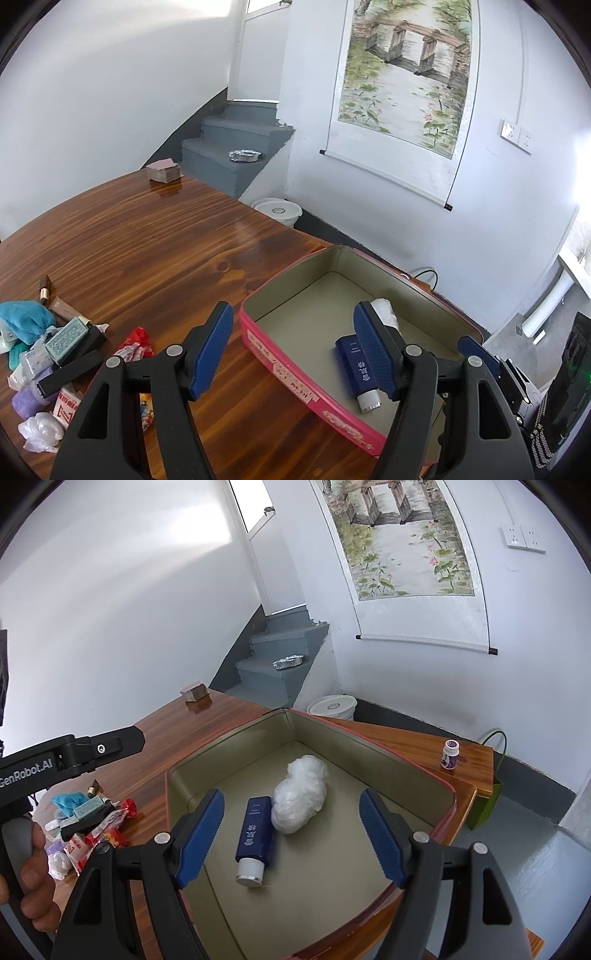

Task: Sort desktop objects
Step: 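Carry both items to the red box and open both grippers to drop them, then return the left gripper to the table and grasp the blue towel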

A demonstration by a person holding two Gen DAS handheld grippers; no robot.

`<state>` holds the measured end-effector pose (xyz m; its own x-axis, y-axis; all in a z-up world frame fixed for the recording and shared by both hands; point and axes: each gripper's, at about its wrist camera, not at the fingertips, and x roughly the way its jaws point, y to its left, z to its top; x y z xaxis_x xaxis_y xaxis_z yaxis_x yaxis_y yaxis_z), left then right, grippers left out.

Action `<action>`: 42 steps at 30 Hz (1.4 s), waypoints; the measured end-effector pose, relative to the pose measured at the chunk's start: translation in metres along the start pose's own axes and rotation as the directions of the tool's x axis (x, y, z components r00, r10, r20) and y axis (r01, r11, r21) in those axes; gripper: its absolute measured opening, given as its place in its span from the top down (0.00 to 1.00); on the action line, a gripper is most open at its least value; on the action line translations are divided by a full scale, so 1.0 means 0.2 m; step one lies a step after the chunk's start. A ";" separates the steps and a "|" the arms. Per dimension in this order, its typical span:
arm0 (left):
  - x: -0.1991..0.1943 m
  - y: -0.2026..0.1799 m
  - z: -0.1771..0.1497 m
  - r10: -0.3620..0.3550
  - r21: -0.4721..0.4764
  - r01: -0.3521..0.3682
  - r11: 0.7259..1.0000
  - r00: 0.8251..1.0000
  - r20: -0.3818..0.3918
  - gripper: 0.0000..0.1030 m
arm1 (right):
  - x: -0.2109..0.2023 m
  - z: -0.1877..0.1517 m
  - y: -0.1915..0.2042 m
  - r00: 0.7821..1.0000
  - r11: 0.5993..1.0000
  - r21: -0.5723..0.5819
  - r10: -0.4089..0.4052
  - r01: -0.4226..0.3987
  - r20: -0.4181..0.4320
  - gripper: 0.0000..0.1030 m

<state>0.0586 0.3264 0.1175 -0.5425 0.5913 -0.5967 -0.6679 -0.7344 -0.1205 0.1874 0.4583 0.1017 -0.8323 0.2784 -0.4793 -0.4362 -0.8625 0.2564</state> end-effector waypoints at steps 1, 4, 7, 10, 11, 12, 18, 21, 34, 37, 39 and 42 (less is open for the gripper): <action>-0.01 0.00 0.00 0.001 -0.003 -0.001 1.000 1.000 0.000 0.31 | -0.01 0.00 0.01 1.000 1.000 -0.002 0.006 -0.006 0.003 0.23; -0.03 0.03 0.00 0.012 -0.014 -0.012 1.000 1.000 0.007 0.31 | -0.02 0.00 0.04 1.000 1.000 -0.015 0.024 -0.024 0.006 0.22; -0.06 0.06 0.01 0.025 -0.028 -0.024 0.999 1.000 0.018 0.31 | -0.02 -0.01 0.09 0.999 0.998 -0.031 0.049 -0.049 -0.003 0.22; -0.09 0.10 0.01 0.039 -0.041 -0.038 0.998 0.999 0.027 0.31 | -0.02 -0.02 0.15 0.997 0.996 -0.052 0.074 -0.075 -0.014 0.21; -0.09 0.12 0.01 0.046 -0.047 -0.045 0.998 0.999 0.029 0.31 | -0.02 -0.03 0.17 0.996 0.995 -0.058 0.082 -0.083 -0.018 0.21; -0.10 0.14 0.01 0.052 -0.051 -0.051 0.997 0.998 0.030 0.31 | -0.02 -0.03 0.18 0.996 0.994 -0.065 0.092 -0.093 -0.022 0.21; -0.15 0.24 -0.01 0.113 -0.077 -0.109 0.991 0.993 0.040 0.31 | -0.01 -0.06 0.31 0.988 0.982 -0.111 0.150 -0.154 -0.047 0.21; -0.17 0.31 -0.01 0.137 -0.094 -0.132 0.987 0.990 0.046 0.31 | -0.01 -0.09 0.36 0.982 0.975 -0.130 0.175 -0.182 -0.065 0.20; -0.25 0.70 -0.03 0.261 -0.177 -0.254 0.951 0.965 0.019 0.31 | 0.03 -0.19 0.54 0.958 0.947 -0.178 0.240 -0.267 -0.161 0.19; -0.27 0.84 -0.04 0.307 -0.225 -0.297 0.928 0.952 0.010 0.31 | 0.05 -0.21 0.57 0.953 0.943 -0.183 0.245 -0.276 -0.178 0.19; -0.28 0.95 -0.05 0.345 -0.266 -0.334 0.904 0.939 -0.006 0.31 | 0.06 -0.21 0.58 0.951 0.942 -0.184 0.246 -0.279 -0.185 0.19; -0.27 1.12 -0.07 0.382 -0.331 -0.372 0.867 0.924 -0.038 0.31 | 0.08 -0.22 0.60 0.947 0.941 -0.181 0.248 -0.286 -0.204 0.19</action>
<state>-0.0546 0.1252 0.1120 -0.7367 0.2532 -0.6270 -0.2090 -0.9671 -0.1449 0.1372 0.3406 0.0879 -0.8266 -0.0370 -0.5616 -0.1107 -0.9677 0.2266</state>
